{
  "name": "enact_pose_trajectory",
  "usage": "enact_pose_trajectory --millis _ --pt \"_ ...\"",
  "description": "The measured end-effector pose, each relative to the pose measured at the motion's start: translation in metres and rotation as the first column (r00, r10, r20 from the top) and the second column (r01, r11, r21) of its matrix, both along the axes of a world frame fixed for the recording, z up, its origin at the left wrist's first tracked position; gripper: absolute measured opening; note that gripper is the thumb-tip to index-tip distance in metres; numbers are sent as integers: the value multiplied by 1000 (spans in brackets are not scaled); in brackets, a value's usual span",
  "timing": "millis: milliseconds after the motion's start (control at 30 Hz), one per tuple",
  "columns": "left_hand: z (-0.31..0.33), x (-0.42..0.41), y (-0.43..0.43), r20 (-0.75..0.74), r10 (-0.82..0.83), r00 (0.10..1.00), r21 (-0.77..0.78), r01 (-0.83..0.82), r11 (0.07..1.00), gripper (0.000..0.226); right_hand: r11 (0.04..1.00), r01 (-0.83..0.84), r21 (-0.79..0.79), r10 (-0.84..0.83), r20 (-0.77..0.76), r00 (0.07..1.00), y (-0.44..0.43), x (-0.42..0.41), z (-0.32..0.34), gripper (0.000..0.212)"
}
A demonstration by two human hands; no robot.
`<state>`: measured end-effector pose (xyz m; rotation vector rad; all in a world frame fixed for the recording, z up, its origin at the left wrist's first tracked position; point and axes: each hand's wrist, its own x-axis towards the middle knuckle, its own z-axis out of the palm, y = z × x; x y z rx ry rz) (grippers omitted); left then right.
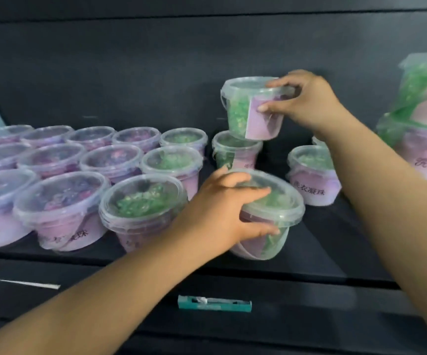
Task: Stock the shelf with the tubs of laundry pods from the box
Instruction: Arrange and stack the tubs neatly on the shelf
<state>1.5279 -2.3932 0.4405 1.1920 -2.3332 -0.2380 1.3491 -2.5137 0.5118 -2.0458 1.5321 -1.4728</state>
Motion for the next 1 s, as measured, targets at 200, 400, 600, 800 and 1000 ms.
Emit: enact_pose_trajectory --millis 200,400,600,800,1000 --pt "-14 10 14 89 6 996 -33 -3 999 71 988 -85 126 68 129 989 60 3 -14 24" --pt "5 17 13 365 -54 929 121 10 993 71 998 57 18 -60 187 980 82 2 -16 17" --pt "29 0 -52 524 -96 846 208 -18 978 61 971 230 -69 -216 171 961 107 -13 -6 31" --pt "38 -5 -89 516 -86 852 260 -60 964 49 948 314 -55 -308 104 946 142 -24 -37 47" --pt "63 -19 -129 317 94 944 166 -152 974 48 918 391 -70 -395 -46 918 163 -24 -87 44"
